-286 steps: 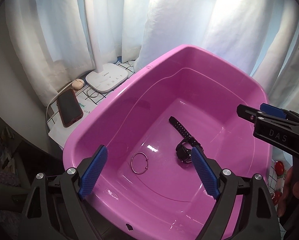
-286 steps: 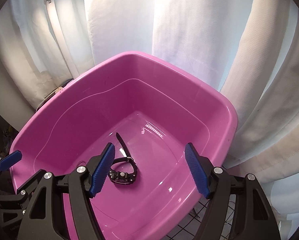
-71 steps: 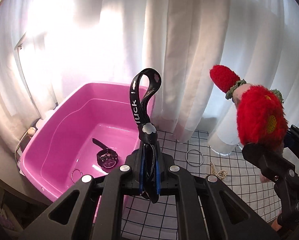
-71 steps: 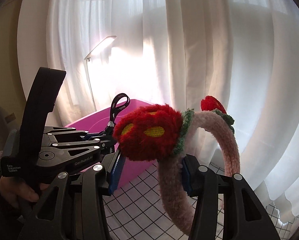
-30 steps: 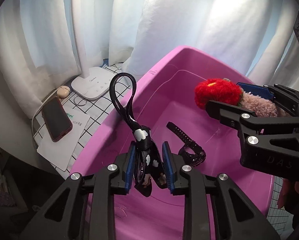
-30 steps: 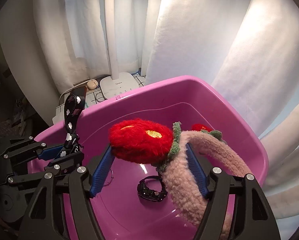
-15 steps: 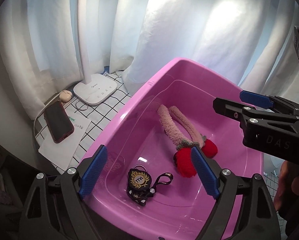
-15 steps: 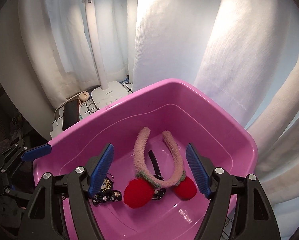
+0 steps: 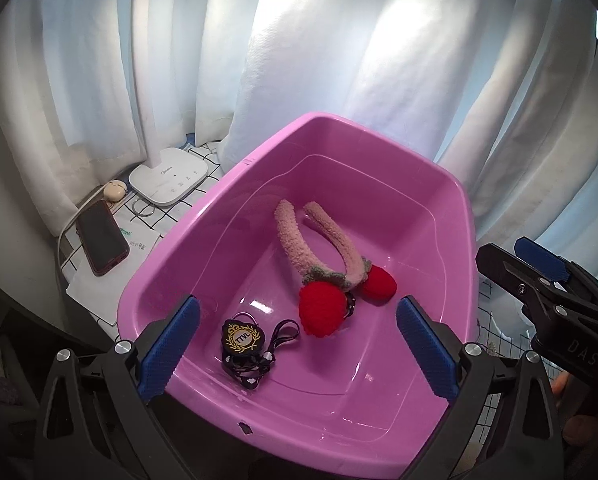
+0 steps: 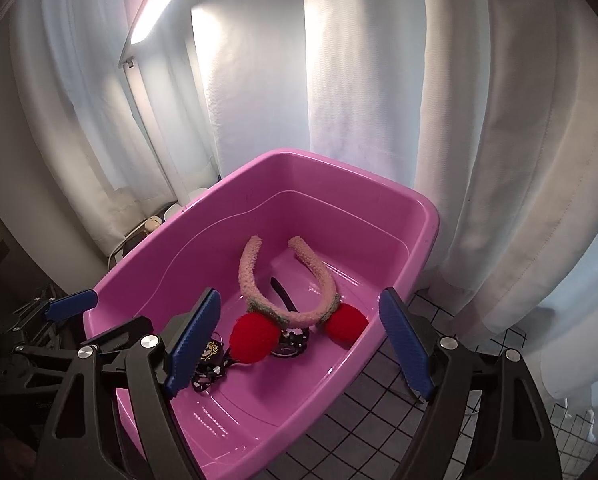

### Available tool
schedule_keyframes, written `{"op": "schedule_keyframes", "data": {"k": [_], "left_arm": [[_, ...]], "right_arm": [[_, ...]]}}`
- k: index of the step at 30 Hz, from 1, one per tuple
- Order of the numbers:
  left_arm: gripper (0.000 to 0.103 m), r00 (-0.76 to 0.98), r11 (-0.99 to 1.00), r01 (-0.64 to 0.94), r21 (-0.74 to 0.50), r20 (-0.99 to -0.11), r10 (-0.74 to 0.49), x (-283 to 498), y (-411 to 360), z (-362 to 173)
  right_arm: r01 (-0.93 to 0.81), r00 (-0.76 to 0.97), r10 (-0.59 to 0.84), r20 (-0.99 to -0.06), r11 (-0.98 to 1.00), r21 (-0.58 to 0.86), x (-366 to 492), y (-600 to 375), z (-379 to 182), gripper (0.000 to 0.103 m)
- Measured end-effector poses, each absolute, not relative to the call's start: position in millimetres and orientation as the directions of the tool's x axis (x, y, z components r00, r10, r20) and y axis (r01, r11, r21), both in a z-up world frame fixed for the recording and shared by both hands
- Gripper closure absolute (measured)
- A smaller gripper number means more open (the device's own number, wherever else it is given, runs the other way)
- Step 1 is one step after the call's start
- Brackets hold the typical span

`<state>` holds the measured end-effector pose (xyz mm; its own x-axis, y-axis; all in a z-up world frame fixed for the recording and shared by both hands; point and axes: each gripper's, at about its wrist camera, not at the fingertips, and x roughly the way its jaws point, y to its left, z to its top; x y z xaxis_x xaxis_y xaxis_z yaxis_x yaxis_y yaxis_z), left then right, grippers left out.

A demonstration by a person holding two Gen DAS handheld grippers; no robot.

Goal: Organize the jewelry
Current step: 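Open both tools to drop the lanyard and headband into the tub, then move both tools away from the tub toward the pearl claw clip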

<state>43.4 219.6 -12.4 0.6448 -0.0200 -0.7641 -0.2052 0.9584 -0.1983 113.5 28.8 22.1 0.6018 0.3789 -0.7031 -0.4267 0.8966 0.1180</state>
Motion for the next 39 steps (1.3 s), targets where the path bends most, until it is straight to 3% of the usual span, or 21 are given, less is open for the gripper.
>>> {"op": "schedule_keyframes", "data": {"k": [11,22,32,39], "left_arm": [[0.006,0.653,0.986,-0.044,-0.164,-0.751,-0.096,34.1,140.7,-1.2],[0.006,0.609,0.975,0.121,-0.187,-0.761,-0.222,23.9,62.3,-8.5],[0.006,0.534,0.96,0.194,-0.203,-0.799,-0.276,31.9,9.9,-46.1],[0.006,0.531,0.967,0.195,-0.165,-0.811,-0.246,51.7,-14.5,-71.6]], "right_arm": [[-0.202,0.71,0.222,-0.668,0.973,0.108,43.6,-100.5,10.4,0.025],[0.096,0.67,0.047,-0.741,0.984,0.149,4.6,-225.0,-28.9,0.025],[0.088,0.618,0.058,-0.784,0.986,0.143,6.3,-234.1,-65.3,0.025],[0.076,0.586,0.088,-0.805,0.984,0.163,27.5,-234.1,-94.2,0.025]]}}
